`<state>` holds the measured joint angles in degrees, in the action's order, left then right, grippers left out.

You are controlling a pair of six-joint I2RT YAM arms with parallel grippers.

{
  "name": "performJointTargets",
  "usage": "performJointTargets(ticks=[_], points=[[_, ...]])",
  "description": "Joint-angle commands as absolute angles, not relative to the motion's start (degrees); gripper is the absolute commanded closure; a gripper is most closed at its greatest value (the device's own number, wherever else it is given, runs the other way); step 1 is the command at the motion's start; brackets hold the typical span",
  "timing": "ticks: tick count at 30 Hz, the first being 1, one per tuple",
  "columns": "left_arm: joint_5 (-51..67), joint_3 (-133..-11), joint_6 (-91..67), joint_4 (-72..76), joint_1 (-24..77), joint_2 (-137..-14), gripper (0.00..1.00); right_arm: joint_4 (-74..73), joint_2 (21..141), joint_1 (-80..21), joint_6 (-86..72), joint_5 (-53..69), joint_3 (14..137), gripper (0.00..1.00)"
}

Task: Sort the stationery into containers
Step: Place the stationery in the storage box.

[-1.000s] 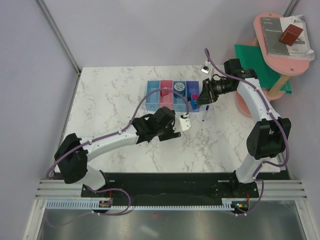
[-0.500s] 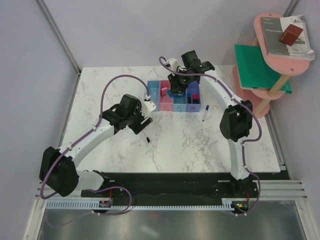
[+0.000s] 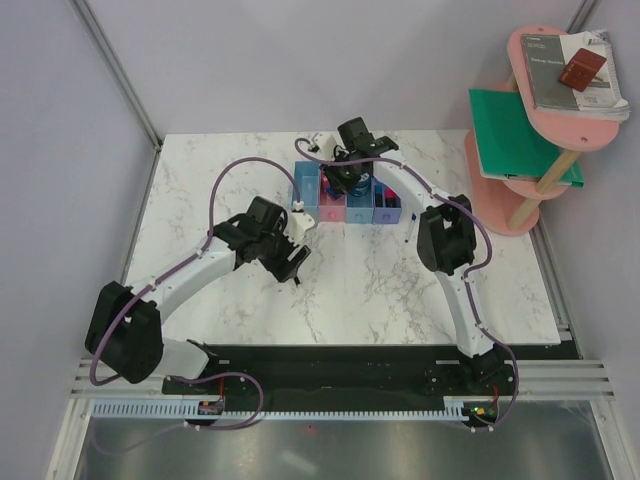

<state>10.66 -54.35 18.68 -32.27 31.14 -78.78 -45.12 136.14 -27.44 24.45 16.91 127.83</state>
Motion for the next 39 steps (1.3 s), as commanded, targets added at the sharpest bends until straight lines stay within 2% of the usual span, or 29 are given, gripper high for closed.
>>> performJointTargets(ticks=[1, 6, 22, 30, 39], points=[[12.74, -53.44, 15.82, -28.74, 30.94, -80.15, 0.21, -43.42, 137.98, -28.91, 27.59, 13.98, 130.52, 0.9], [12.04, -53.18, 15.73, -26.99, 30.85, -81.83, 0.21, -43.59, 138.96, -30.06, 29.44, 12.83, 129.29, 0.85], [10.9, -53.0, 16.17, -20.66, 30.76, -86.66, 0.2, -44.3, 136.32, -31.38, 29.71, 10.9, 125.6, 0.49], [10.55, -52.12, 16.87, -18.28, 30.76, -88.59, 0.2, -45.0, 132.28, -31.38, 28.39, 8.79, 125.86, 0.45], [5.9, -53.87, 16.88, -16.08, 30.85, -96.14, 0.21, -44.83, 118.23, -30.94, 27.86, 6.24, 119.63, 0.43]])
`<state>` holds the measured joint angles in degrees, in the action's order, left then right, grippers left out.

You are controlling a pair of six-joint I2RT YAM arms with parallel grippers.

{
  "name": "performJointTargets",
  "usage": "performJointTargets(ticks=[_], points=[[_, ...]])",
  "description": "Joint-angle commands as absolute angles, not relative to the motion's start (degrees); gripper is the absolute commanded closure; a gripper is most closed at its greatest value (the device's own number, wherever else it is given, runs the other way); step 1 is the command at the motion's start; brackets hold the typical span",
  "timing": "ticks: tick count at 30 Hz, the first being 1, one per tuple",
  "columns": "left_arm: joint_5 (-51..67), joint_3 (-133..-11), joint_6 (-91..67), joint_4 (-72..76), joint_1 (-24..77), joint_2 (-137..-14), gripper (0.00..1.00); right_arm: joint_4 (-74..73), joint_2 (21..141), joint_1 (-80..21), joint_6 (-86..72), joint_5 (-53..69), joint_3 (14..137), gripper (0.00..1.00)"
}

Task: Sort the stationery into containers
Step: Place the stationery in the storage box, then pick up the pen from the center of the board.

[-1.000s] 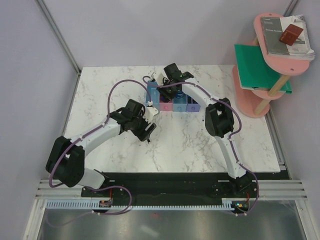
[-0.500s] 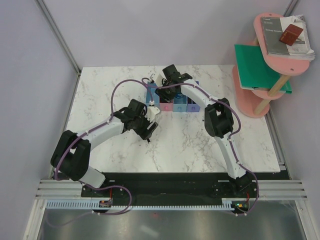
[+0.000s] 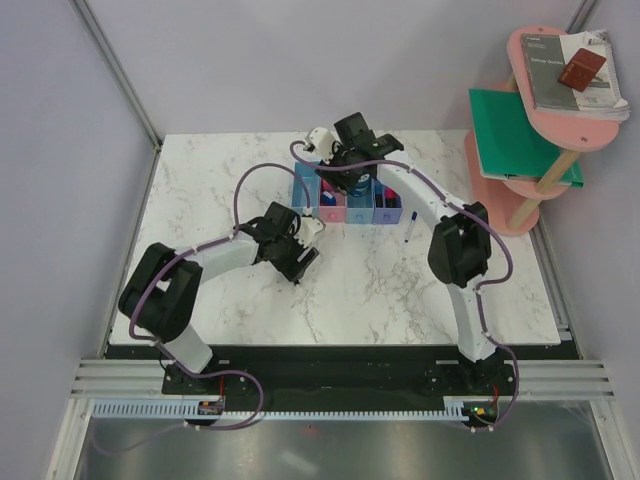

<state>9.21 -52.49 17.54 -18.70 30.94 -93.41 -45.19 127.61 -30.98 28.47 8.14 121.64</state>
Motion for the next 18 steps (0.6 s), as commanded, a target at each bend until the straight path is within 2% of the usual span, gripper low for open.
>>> performJointTargets(ticks=[1, 8, 12, 15, 16, 18], points=[[5.19, -54.4, 16.7, -16.35, 30.76, -96.59, 0.21, -44.91, 116.21, -30.68, 27.95, 6.07, 119.01, 0.43], [4.57, -55.2, 16.08, -18.37, 30.76, -97.03, 0.21, -44.83, 108.55, -28.22, 28.04, 4.92, 112.17, 0.42], [4.74, -54.67, 16.52, -18.54, 30.76, -97.3, 0.23, -44.56, 104.33, -22.7, 26.46, 7.02, 104.34, 0.43], [5.53, -53.97, 16.7, -19.07, 30.76, -97.21, 0.3, -44.56, 102.75, -16.2, 23.65, 11.85, 97.92, 0.45], [6.23, -53.7, 16.87, -19.16, 30.76, -97.21, 0.39, -44.39, 102.14, -14.61, 23.03, 13.26, 96.52, 0.46], [6.85, -53.7, 16.88, -19.95, 30.76, -97.03, 0.48, -43.34, 101.52, -11.1, 21.46, 16.16, 92.48, 0.47]])
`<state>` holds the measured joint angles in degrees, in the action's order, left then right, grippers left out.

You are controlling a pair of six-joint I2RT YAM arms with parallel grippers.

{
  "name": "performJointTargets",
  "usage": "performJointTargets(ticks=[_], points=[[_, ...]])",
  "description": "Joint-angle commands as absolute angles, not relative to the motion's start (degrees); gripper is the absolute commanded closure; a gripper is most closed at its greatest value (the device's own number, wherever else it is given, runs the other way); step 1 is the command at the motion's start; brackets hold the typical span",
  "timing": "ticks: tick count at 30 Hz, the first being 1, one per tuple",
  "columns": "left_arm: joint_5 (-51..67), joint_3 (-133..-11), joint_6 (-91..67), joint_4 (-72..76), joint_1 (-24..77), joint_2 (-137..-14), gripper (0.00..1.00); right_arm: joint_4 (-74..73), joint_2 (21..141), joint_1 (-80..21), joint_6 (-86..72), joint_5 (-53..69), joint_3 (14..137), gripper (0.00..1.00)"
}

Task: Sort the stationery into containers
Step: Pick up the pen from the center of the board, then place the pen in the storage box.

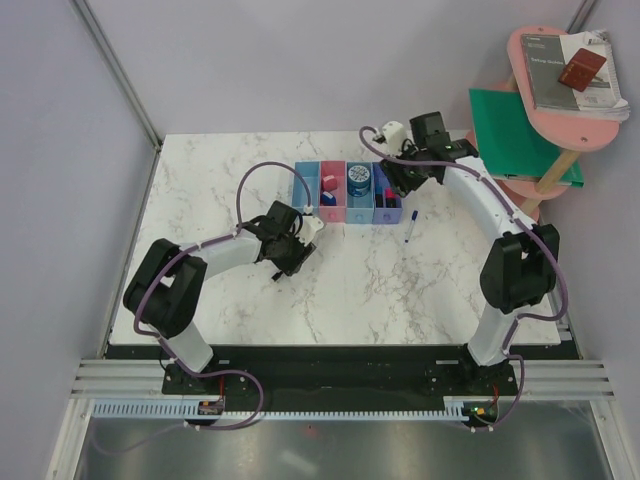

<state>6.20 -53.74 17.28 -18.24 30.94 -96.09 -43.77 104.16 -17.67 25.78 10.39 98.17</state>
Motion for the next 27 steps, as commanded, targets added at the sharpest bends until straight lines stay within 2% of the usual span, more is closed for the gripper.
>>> performJointTargets(ticks=[1, 3, 4, 7, 17, 22, 27], points=[[7.29, -53.61, 16.88, -20.3, 30.76, -97.12, 0.59, -42.63, 100.73, -10.29, 21.1, 16.69, 91.07, 0.47], [7.82, -53.7, 17.05, -21.18, 30.76, -97.12, 0.71, -40.44, 100.02, -9.15, 20.31, 16.87, 86.94, 0.47], [8.34, -53.79, 17.22, -21.62, 30.76, -97.12, 0.82, -39.65, 99.58, -8.88, 19.95, 16.88, 85.71, 0.47], [8.53, -54.05, 17.66, -22.76, 30.85, -96.86, 0.97, -37.18, 99.67, -7.91, 18.9, 17.31, 81.75, 0.47], [6.95, -57.21, 19.07, -24.61, 30.76, -92.21, 0.98, -33.14, 105.29, -6.77, 15.82, 19.51, 76.64, 0.49], [6.5, -64.67, 19.86, -25.13, 29.97, -88.95, 0.98, -31.82, 107.14, -6.5, 14.86, 19.95, 75.5, 0.49], [5.98, -75.74, 21.0, -25.93, 28.74, -92.19, 0.98, -30.24, 108.98, -6.42, 13.54, 19.86, 74.62, 0.49]])
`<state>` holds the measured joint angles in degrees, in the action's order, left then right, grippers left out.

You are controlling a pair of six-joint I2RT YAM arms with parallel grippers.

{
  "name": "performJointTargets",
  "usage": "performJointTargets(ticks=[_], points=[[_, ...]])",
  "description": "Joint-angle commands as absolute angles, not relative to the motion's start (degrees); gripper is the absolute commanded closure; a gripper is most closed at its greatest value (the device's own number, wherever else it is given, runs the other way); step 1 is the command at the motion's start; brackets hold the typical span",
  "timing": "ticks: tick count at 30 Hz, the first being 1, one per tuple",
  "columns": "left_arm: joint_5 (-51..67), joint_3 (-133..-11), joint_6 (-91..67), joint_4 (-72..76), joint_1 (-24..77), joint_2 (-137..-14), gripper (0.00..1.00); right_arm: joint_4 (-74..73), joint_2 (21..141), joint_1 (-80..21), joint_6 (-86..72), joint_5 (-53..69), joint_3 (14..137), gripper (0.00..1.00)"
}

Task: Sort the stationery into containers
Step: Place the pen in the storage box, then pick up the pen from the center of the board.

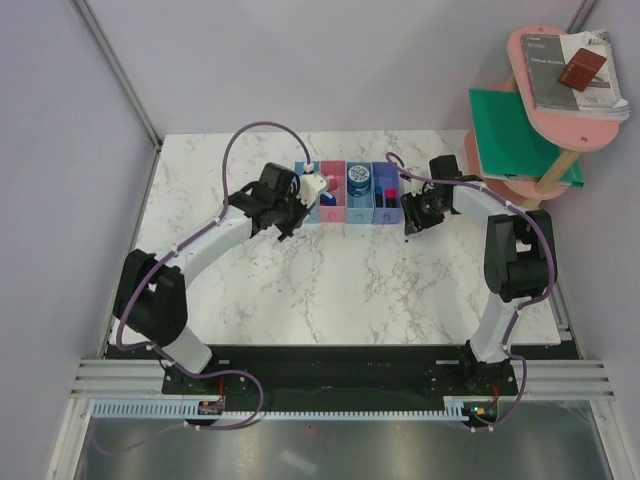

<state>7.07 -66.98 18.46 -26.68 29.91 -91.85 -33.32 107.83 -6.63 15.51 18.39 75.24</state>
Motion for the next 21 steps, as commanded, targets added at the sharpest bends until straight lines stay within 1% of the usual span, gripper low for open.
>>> performJointTargets(ticks=[1, 9, 10, 14, 17, 21], points=[[5.98, -77.5, 21.18, -25.93, 28.39, -93.07, 0.98, -29.8, 109.33, -6.42, 13.19, 20.04, 74.45, 0.49], [6.15, -98.77, 19.52, -27.77, 23.3, -109.49, 0.98, -27.51, 112.32, -6.42, 11.34, 19.78, 73.92, 0.51], [6.15, -100.62, 19.16, -27.95, 23.2, -113.08, 0.98, -27.07, 112.41, -6.42, 11.16, 19.51, 73.57, 0.52], [5.71, -110.1, 18.64, -29.35, 23.12, -121.1, 0.98, -26.02, 113.03, -6.42, 10.72, 18.63, 72.6, 0.53], [5.8, -113.98, 17.93, -30.41, 22.94, -125.41, 0.98, -25.66, 112.94, -6.42, 10.46, 18.63, 71.98, 0.55], [6.5, -115.66, 16.96, -30.5, 22.85, -128.32, 0.98, -25.05, 112.5, -6.5, 10.37, 18.54, 70.76, 0.58]])
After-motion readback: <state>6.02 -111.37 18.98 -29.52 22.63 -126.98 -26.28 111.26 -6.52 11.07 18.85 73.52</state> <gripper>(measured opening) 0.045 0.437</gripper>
